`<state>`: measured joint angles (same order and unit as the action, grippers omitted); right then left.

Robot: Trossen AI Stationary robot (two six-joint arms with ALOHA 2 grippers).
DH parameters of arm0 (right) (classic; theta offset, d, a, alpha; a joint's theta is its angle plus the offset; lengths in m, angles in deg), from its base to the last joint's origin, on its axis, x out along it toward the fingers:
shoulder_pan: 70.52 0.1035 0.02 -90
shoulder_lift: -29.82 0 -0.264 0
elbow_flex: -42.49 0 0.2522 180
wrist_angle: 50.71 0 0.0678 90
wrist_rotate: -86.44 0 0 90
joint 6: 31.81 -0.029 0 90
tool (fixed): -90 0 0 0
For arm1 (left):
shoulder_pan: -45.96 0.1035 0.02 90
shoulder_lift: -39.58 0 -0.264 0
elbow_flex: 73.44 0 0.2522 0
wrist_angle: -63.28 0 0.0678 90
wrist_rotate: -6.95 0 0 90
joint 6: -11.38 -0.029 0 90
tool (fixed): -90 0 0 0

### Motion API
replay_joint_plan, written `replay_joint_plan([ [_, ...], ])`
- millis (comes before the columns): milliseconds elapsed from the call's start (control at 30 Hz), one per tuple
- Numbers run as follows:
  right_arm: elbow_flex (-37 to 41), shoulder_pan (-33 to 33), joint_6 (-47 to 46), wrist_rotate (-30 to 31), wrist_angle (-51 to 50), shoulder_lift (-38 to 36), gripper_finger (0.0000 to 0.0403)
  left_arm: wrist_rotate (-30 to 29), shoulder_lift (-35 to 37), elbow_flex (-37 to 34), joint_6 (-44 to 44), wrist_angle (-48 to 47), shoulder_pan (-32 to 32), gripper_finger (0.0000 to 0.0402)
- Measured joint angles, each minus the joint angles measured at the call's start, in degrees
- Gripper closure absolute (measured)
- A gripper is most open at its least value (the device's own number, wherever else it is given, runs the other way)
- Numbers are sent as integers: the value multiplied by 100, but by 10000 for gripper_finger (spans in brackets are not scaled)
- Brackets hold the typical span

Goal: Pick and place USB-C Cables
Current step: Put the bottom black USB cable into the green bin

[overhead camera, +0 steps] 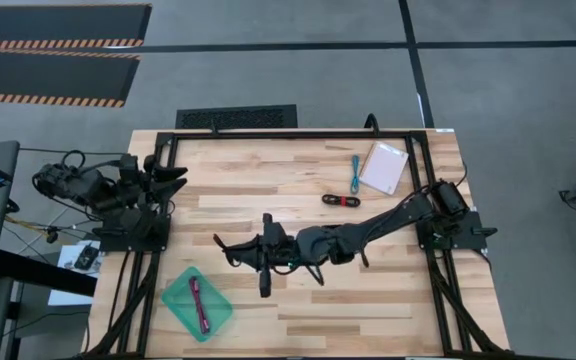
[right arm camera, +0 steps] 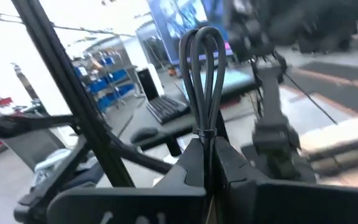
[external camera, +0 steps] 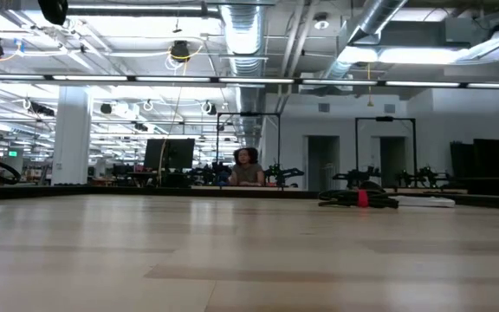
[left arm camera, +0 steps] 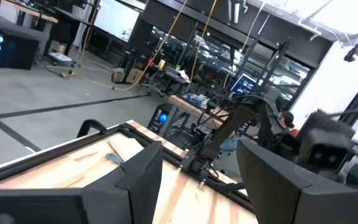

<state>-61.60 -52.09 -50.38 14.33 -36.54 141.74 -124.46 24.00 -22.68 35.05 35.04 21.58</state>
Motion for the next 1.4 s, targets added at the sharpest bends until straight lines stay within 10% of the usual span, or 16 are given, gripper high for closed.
replay_joint_plan([
  [633, -4260, -155, 805, -1196, -1970, 2489, 394, 2, 0, 0, -36, 158, 0, 207],
  [1400, -4417, -214, -220, -1194, -1960, 4426, 394, 6, 0, 0, -48, 121, 0, 207],
])
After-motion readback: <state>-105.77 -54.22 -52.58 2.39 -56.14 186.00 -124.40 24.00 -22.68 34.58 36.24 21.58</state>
